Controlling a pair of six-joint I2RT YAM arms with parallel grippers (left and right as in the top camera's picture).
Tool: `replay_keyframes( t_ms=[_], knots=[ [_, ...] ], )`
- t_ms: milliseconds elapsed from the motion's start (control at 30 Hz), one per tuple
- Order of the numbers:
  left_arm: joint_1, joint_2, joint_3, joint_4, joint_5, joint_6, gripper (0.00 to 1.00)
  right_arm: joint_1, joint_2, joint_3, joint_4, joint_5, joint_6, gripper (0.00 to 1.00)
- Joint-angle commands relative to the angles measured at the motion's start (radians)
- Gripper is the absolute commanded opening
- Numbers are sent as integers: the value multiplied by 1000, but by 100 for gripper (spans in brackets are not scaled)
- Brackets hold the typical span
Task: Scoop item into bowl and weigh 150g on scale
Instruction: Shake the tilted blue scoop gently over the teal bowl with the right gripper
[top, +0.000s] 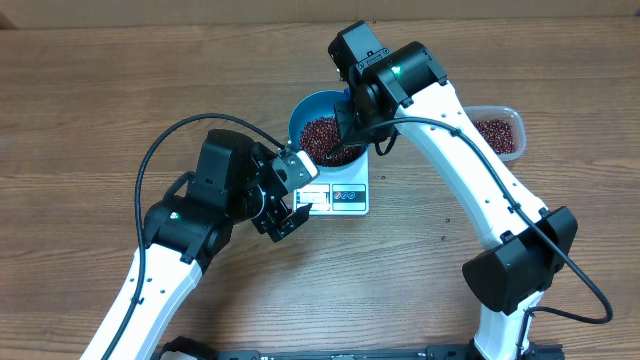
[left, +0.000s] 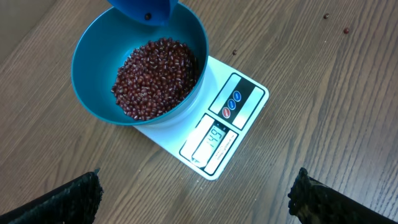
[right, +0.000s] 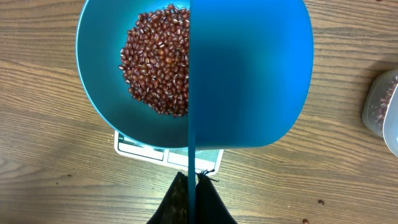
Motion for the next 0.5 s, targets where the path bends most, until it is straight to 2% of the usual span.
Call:
replay_keyframes(
  t_ms=[0,467],
  knots=[
    [5,3,27,0,8,-17,100,-2,-31,28,9,-6,-3,4],
    [5,3,27,0,8,-17,99,1,-31,28,8,5,-4,4]
  ],
)
